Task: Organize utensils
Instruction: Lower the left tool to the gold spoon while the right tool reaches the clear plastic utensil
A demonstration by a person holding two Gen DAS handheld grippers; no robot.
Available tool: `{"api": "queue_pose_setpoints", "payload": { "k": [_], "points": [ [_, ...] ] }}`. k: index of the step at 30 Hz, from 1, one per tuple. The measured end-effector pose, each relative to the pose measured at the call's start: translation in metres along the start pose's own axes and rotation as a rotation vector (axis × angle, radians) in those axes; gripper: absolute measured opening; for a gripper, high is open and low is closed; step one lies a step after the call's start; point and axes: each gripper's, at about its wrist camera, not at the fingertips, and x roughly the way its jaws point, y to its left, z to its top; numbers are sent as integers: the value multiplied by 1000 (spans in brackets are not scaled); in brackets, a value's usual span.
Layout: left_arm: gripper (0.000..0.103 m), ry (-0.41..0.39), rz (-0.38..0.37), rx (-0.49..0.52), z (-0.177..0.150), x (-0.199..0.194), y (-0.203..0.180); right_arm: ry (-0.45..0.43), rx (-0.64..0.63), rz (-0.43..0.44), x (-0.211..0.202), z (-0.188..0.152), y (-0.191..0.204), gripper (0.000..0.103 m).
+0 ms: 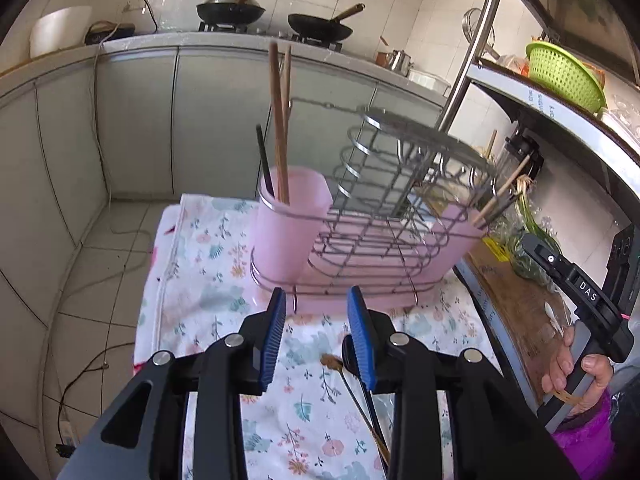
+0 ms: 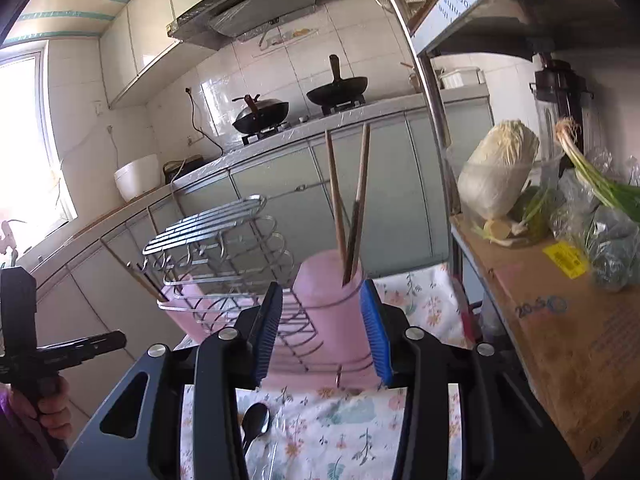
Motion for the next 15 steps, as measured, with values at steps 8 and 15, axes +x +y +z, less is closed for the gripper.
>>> {"api": "queue_pose_setpoints", "payload": {
  "k": [8,15],
  "points": [
    [31,166,-81,-140,-50,50,3,201,50,37,8,-58,5,41],
    [23,296,-88,-219,-66,90,7,330,115,78,20,-96,2,41]
  ]
}}
